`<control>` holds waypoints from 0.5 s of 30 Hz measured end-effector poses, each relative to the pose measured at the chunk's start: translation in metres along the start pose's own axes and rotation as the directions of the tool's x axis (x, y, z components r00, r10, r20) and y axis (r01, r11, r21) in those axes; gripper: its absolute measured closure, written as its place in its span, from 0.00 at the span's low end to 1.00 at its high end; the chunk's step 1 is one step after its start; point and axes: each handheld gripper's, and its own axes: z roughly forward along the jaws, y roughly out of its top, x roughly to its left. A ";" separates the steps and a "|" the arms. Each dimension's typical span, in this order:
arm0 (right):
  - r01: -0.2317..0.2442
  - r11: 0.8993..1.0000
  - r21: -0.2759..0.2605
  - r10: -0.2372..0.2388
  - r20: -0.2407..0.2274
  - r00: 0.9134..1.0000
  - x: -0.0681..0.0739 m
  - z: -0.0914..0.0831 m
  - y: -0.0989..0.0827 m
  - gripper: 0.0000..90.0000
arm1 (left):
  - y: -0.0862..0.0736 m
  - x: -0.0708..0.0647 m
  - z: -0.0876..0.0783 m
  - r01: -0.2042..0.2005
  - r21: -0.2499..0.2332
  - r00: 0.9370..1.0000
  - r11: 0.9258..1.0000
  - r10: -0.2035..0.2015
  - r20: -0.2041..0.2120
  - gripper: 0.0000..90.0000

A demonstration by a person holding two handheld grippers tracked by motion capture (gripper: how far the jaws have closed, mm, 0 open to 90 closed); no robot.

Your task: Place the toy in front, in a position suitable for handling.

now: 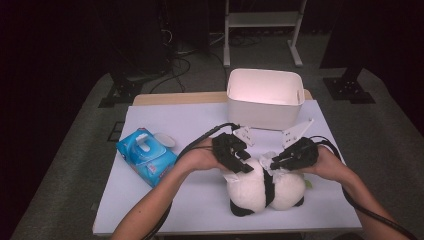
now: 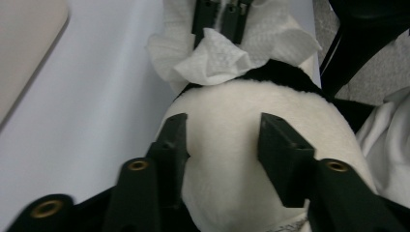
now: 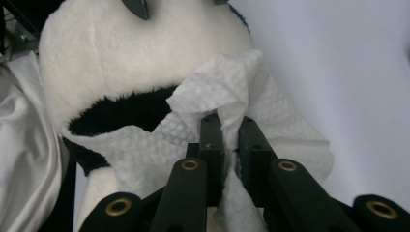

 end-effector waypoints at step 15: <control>0.086 0.996 -0.010 -0.086 0.038 0.996 0.054 -0.002 -0.013 0.93 | -0.004 -0.024 0.025 0.033 0.051 0.994 0.998 -0.039 0.106 0.27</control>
